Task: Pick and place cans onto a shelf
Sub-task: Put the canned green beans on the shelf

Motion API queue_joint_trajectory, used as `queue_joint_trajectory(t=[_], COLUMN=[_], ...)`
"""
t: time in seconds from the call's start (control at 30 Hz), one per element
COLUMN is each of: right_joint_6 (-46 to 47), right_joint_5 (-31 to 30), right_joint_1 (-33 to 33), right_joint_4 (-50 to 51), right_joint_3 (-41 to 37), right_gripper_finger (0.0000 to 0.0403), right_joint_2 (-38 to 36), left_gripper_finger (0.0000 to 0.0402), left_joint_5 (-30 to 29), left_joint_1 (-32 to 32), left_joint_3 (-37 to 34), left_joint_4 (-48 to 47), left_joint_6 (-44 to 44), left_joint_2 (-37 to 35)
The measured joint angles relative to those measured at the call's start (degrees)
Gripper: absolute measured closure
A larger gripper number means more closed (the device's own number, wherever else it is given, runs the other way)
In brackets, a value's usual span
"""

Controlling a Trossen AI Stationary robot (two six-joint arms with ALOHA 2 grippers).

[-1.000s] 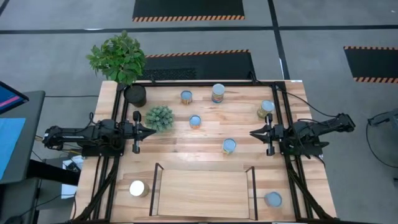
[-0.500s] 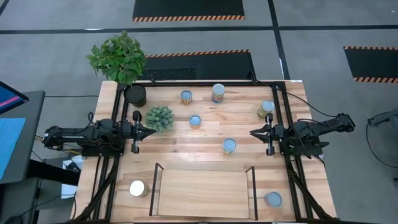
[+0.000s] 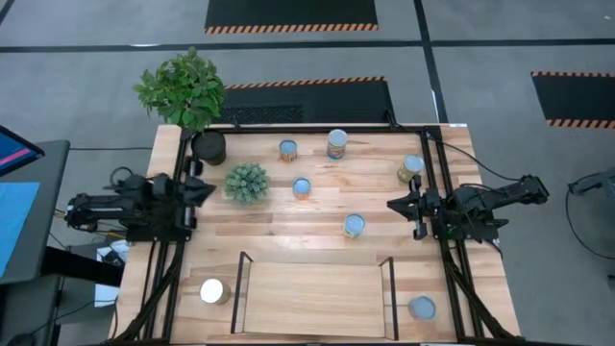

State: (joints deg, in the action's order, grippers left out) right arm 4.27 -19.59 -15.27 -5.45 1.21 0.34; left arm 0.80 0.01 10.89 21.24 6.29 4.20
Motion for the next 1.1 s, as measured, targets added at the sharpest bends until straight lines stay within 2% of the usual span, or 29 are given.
queue_joint_trajectory(t=[0.1,0.23,0.37,0.47,0.63,0.73,0.9,1.0,1.1], right_joint_6=[0.7,0.4,0.4,0.4,0.3,0.2,0.2,0.2,0.3], right_joint_5=[0.0,0.0,0.0,0.0,0.0,0.0,0.0,0.0,0.0], right_joint_1=[0.0,0.0,0.0,0.0,0.0,0.0,0.0,0.0,0.0], right_joint_4=[0.0,0.0,0.2,0.6,0.8,0.8,0.8,0.9,0.9], right_joint_3=[0.0,0.1,0.1,0.1,0.1,0.1,0.2,0.2,0.2], right_gripper_finger=[0.0344,0.0344,0.0344,0.0344,0.0344,0.0344,0.0344,0.0344,0.0344], right_joint_2=[0.0,0.0,0.0,0.0,0.0,0.0,0.0,0.0,0.0], left_gripper_finger=[0.0401,0.0401,0.0401,0.0401,0.0401,0.0401,0.0401,0.0401,0.0401], left_joint_5=[-0.6,-3.1,-2.5,-0.9,4.8,8.8,11.1,13.1,16.8], left_joint_1=[0.0,0.0,0.0,0.0,0.0,0.0,0.0,0.0,-1.3], left_joint_3=[8.3,20.3,30.5,35.2,36.8,36.8,36.5,35.4,34.5], left_joint_4=[-9.3,-30.8,-52.4,-64.7,-74.9,-80.5,-88.7,-90.8,-91.3], left_joint_6=[3.2,2.6,-3.7,-12.7,-28.8,-34.1,-44.7,-50.4,-51.5], left_joint_2=[4.0,12.8,21.0,26.1,31.4,33.7,36.6,37.6,38.5])
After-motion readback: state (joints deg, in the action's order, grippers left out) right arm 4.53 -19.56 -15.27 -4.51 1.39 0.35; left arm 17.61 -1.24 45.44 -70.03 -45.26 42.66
